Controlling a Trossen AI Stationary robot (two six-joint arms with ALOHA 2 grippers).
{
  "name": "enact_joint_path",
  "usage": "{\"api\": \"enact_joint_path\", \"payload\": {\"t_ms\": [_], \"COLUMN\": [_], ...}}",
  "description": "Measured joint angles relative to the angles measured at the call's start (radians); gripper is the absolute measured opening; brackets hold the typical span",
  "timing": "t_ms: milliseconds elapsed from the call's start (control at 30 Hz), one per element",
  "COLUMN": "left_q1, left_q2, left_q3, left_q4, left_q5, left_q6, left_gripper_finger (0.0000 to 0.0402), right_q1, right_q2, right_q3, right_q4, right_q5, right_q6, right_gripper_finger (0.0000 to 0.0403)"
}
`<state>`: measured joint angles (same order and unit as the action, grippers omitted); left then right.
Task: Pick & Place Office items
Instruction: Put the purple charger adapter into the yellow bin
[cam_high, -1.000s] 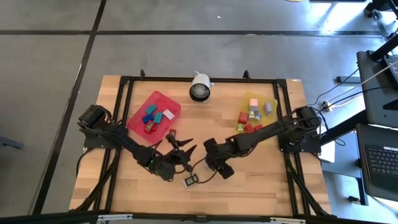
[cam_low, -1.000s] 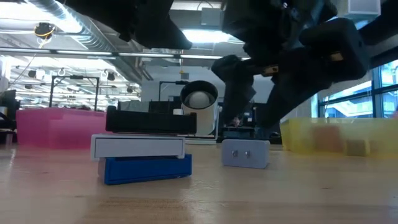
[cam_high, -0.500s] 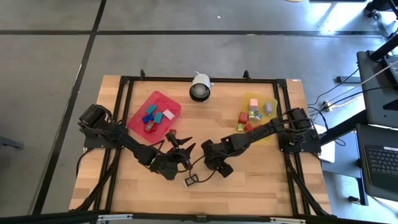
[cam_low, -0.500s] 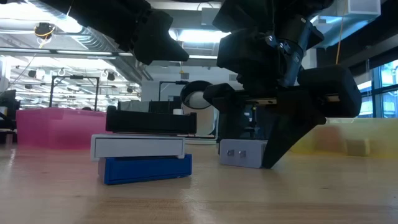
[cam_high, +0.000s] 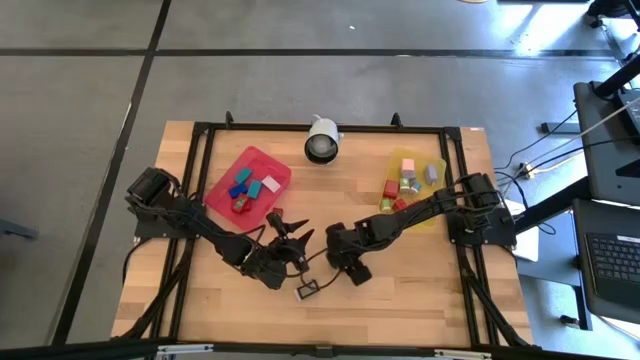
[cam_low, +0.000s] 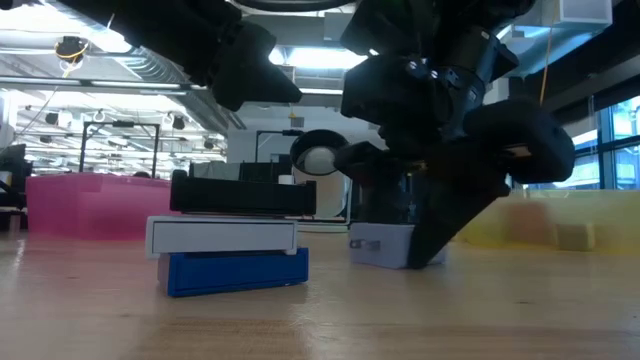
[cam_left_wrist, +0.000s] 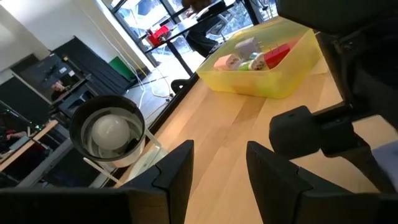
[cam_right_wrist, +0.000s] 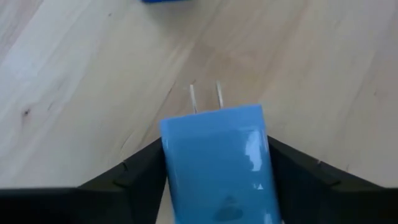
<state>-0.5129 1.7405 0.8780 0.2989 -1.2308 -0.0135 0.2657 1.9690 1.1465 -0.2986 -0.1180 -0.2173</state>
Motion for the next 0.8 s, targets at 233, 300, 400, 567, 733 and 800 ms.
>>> {"api": "enact_joint_path", "payload": {"t_ms": [233, 300, 400, 567, 733, 800], "left_q1": [0.000, 0.000, 0.000, 0.000, -0.001, -0.002], "left_q2": [0.000, 0.000, 0.000, 0.000, 0.000, 0.000], "left_q3": [0.000, 0.000, 0.000, 0.000, 0.000, 0.000], "left_q4": [-0.012, -0.012, -0.012, -0.012, -0.012, -0.012], "left_q5": [0.000, 0.000, 0.000, 0.000, 0.000, 0.000], "left_q6": [0.000, 0.000, 0.000, 0.000, -0.001, 0.000], "left_gripper_finger": [0.0145, 0.0145, 0.0145, 0.0145, 0.0145, 0.0145], "right_q1": [0.001, 0.001, 0.001, 0.000, -0.007, -0.011], "right_q2": [0.001, -0.004, -0.019, -0.091, -0.182, -0.231], "right_q3": [-0.001, -0.001, -0.003, -0.006, -0.005, -0.005], "right_q4": [0.023, 0.026, 0.009, -0.052, -0.190, -0.258], "right_q5": [0.019, 0.017, 0.029, 0.117, 0.245, 0.311], "right_q6": [0.195, 0.248, 0.326, 0.370, 0.366, 0.366], "right_gripper_finger": [0.0214, 0.0214, 0.0216, 0.0228, 0.0221, 0.0221]}}
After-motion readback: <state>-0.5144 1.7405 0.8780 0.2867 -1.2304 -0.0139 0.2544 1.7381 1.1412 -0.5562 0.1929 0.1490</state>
